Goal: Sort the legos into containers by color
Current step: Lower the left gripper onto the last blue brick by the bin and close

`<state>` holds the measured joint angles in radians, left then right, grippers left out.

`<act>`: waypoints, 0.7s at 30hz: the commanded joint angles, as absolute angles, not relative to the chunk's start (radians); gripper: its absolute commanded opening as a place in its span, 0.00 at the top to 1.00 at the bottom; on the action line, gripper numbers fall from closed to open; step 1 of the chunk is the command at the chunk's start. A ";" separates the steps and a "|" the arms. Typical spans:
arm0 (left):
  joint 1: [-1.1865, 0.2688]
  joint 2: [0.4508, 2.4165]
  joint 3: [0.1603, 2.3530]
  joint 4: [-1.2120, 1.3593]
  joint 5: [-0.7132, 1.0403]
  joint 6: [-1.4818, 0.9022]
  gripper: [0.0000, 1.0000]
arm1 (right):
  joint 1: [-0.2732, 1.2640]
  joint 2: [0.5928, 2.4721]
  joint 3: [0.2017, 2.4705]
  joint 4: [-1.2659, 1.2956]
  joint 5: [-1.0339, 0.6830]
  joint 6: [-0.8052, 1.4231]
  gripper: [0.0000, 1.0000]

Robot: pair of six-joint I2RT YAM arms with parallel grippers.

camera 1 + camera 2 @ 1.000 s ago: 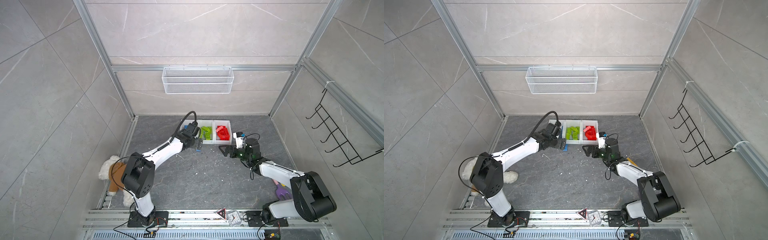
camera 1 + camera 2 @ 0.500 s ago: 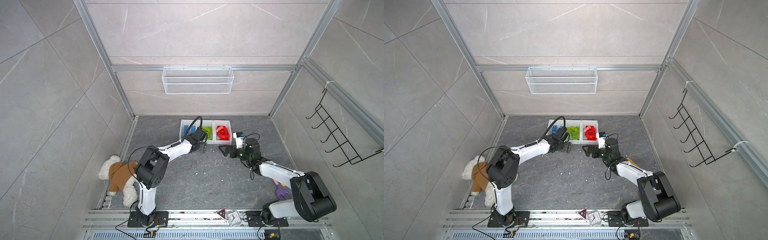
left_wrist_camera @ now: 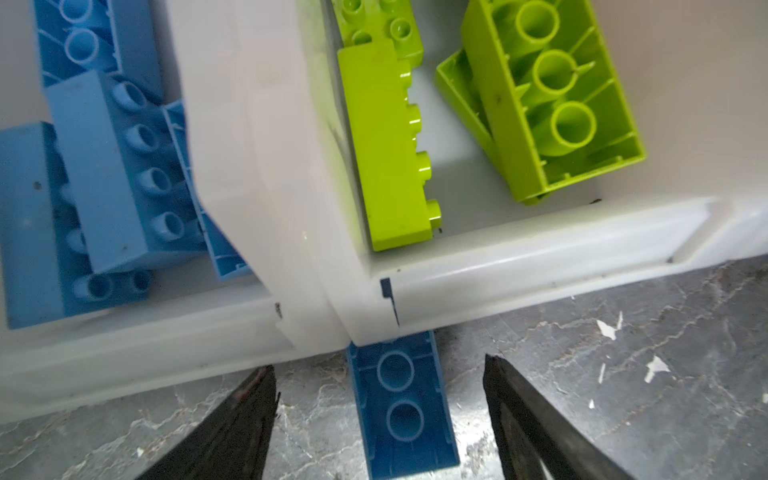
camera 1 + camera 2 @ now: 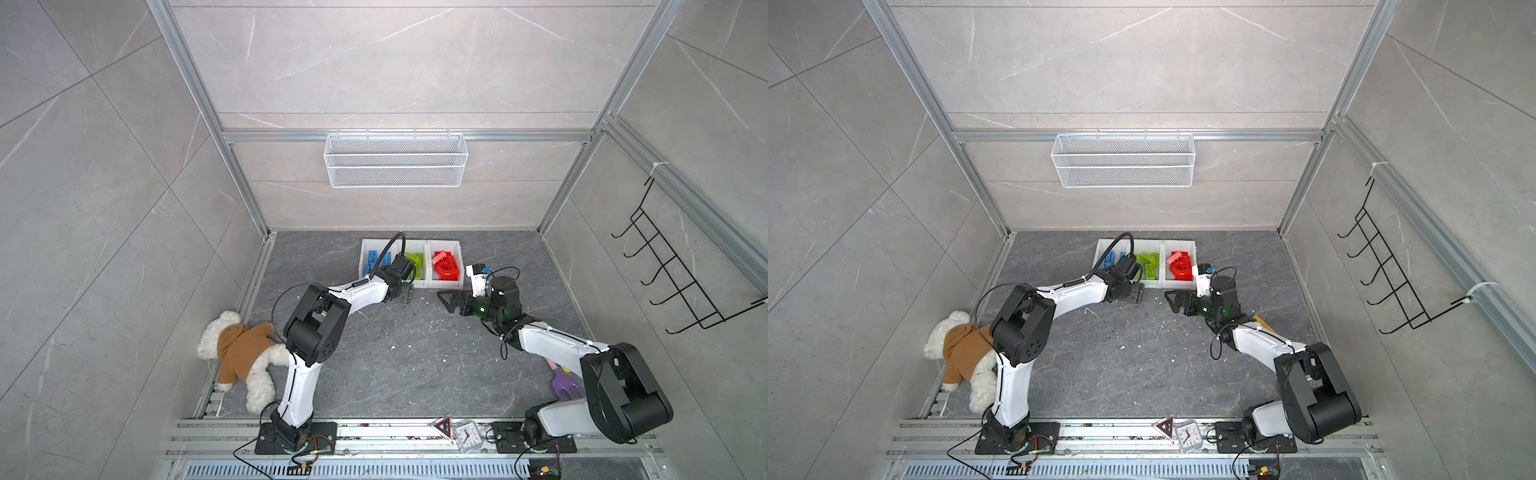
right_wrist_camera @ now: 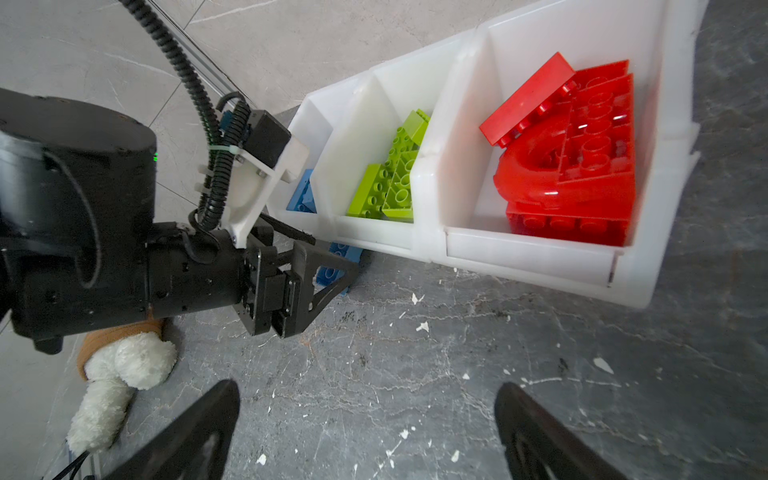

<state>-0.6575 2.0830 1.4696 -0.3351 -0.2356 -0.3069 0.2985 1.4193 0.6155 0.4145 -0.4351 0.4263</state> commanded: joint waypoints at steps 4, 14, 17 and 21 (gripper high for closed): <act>-0.655 2.115 1.522 -0.318 -0.218 -0.297 0.22 | 0.298 1.413 0.640 0.402 -0.448 0.413 0.03; -0.663 2.131 1.529 -0.357 -0.256 -0.286 0.32 | 0.299 1.416 0.643 0.402 -0.453 0.413 0.03; -0.682 2.130 1.531 -0.372 -0.289 -0.275 0.37 | 0.298 1.416 0.644 0.402 -0.454 0.413 0.03; -0.690 2.125 1.523 -0.379 -0.301 -0.285 0.49 | 0.297 1.415 0.643 0.402 -0.454 0.414 0.03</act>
<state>-0.6815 2.1307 1.4963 -0.3462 -0.2687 -0.2955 0.2985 1.4193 0.6155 0.4145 -0.4393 0.4263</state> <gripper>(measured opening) 0.521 0.972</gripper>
